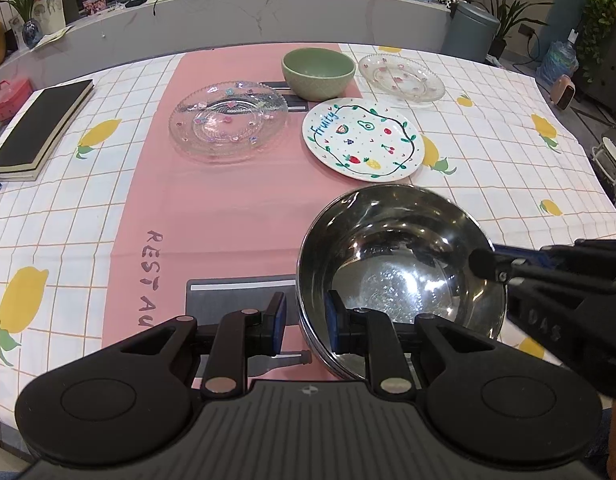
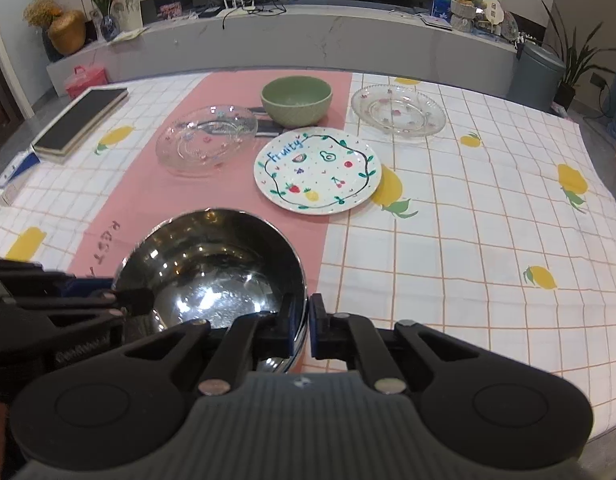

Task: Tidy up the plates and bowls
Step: 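Lower the blue-exterior bowl and open both grippers, then move both grippers toward the rim of the pale green bowl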

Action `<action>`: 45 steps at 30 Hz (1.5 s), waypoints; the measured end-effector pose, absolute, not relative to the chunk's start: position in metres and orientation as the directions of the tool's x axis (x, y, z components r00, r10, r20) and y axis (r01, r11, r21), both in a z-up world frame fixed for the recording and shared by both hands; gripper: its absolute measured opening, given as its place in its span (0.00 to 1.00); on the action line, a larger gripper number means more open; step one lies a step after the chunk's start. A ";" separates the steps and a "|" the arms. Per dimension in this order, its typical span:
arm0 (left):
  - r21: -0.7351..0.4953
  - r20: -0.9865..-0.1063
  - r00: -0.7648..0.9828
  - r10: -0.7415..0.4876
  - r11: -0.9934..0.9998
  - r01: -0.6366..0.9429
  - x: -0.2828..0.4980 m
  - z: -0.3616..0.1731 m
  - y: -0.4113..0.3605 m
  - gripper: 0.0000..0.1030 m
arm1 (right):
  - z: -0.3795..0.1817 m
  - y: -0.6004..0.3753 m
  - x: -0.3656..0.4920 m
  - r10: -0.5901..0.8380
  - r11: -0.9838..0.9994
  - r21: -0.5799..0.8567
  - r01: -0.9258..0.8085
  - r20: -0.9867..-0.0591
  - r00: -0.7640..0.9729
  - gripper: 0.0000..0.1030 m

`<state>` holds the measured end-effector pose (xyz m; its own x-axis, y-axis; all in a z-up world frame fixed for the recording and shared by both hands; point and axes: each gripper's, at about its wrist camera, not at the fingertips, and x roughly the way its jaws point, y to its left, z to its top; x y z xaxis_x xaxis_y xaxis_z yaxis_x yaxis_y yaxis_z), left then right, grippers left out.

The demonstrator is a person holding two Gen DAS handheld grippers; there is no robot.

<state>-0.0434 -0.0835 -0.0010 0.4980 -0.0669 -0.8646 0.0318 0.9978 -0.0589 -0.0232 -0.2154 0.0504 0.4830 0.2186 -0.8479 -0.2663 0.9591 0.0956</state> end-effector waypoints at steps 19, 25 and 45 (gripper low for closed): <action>-0.085 -0.834 0.545 -0.083 0.996 0.023 -0.031 0.024 -0.061 0.24 | 0.073 -0.233 -0.005 0.262 0.959 0.163 -0.230 -0.816 0.515 0.13; -0.083 -0.825 0.559 -0.081 0.996 0.022 -0.017 0.030 -0.051 0.24 | 0.081 -0.233 0.009 0.258 0.961 0.155 -0.231 -0.807 0.532 0.17; -0.101 -0.812 0.569 -0.131 0.991 0.085 0.053 0.028 -0.050 0.27 | 0.069 -0.228 0.100 0.223 0.967 0.125 -0.222 -0.839 0.497 0.26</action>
<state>0.0530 -0.0504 0.0282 0.5685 -0.1309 -0.8122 0.0847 0.9913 -0.1005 0.1004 -0.2285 0.0688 0.4970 0.2226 -0.8387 -0.2224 0.9669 0.1249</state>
